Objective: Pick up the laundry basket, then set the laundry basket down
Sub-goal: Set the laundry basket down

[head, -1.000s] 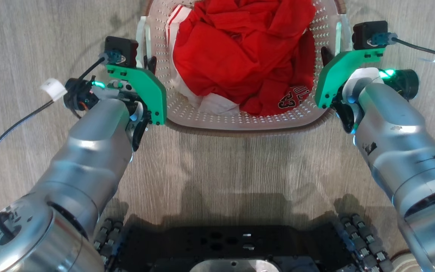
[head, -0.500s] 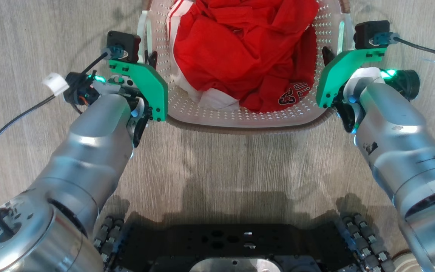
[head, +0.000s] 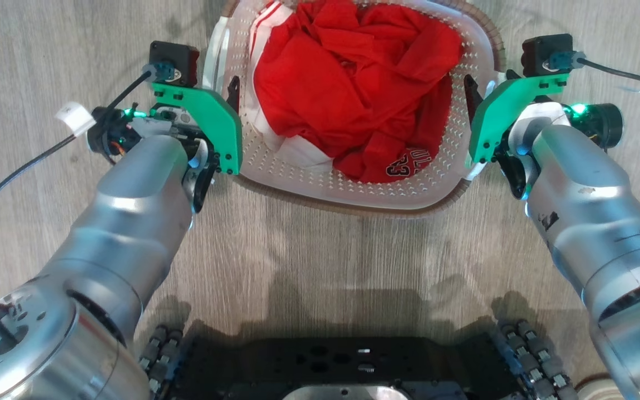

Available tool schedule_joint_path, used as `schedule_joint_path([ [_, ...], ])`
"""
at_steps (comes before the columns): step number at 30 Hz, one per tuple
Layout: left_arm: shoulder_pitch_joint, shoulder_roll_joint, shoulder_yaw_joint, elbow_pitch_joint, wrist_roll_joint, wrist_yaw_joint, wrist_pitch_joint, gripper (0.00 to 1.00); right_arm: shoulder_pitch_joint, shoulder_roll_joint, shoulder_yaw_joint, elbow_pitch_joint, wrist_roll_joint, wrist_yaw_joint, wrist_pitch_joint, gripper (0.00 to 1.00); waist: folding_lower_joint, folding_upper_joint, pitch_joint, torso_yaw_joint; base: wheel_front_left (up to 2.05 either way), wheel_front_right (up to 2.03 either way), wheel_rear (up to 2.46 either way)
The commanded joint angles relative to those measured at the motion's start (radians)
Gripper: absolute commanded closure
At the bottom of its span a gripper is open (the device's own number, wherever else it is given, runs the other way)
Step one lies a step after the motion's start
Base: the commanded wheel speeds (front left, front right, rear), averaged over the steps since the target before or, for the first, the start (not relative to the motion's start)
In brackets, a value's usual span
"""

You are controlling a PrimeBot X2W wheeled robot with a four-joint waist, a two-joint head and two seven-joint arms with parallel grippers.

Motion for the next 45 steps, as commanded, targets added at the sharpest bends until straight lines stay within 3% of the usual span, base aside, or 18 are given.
schedule_joint_path([
  [1, 0.019, 0.026, 0.008, -0.003, -0.009, 0.005, -0.001, 0.00, 0.041, 0.019, 0.016, -0.007, -0.001, 0.003, -0.012, 0.00, 0.0000, 0.0000, -0.007, -0.001, 0.00, 0.00, 0.00],
  [20, 0.055, 0.050, 0.064, -0.038, 0.014, 0.024, -0.068, 0.00, 0.059, 0.019, 0.042, -0.007, 0.000, 0.003, -0.104, 0.00, 0.0000, 0.0000, -0.181, -0.016, 0.00, 0.00, 0.00],
  [30, 0.217, 0.124, 0.256, -0.264, 0.201, 0.079, -0.068, 0.00, 0.128, 0.019, 0.005, -0.074, -0.038, 0.003, -0.135, 0.00, 0.0000, 0.0000, -0.351, -0.021, 0.00, 0.00, 0.00],
  [38, 0.456, 0.144, 0.510, -0.494, 0.410, 0.107, -0.068, 0.00, 0.335, 0.019, -0.202, -0.335, -0.165, 0.003, -0.135, 0.00, 0.0000, 0.0000, -0.517, -0.032, 0.00, 0.00, 0.00],
  [45, 0.620, 0.135, 0.660, -0.653, 0.563, 0.114, -0.069, 0.00, 0.489, 0.019, -0.251, -0.496, -0.201, 0.003, -0.135, 0.00, 0.0000, 0.0000, -0.609, -0.042, 0.00, 0.00, 0.00],
])
